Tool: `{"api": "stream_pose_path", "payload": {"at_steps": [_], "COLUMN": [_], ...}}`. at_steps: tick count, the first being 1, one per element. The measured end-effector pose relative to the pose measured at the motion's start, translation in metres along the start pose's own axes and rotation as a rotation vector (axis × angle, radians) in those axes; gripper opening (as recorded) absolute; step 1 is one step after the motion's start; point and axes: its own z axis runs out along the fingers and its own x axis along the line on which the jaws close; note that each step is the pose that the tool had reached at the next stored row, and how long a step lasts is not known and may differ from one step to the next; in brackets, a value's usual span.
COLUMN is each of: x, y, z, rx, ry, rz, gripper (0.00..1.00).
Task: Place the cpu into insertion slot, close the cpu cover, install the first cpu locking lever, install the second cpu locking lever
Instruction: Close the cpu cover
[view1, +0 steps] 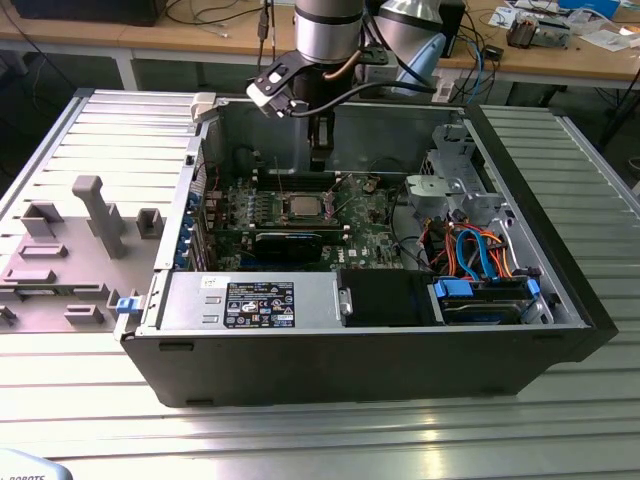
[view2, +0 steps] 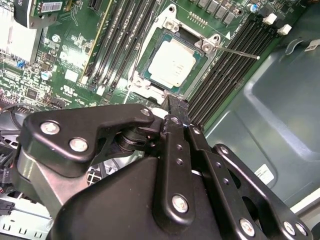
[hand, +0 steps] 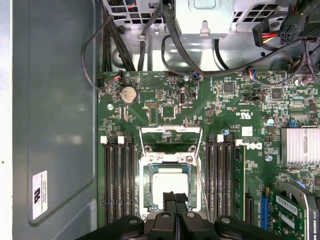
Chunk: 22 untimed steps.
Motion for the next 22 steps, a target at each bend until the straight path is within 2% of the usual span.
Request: {"api": "stream_pose_path", "payload": {"at_steps": [11, 13, 22], "x": [0.0000, 0.0000, 0.0000], "y": [0.0036, 0.0062, 0.0065], "z": [0.0000, 0.0001, 0.0001], "rx": [0.0000, 0.0000, 0.0000], "ry": [0.0000, 0.0000, 0.0000], "rz": [0.000, 0.000, 0.000], "gripper": [0.11, 0.11, 0.11]}}
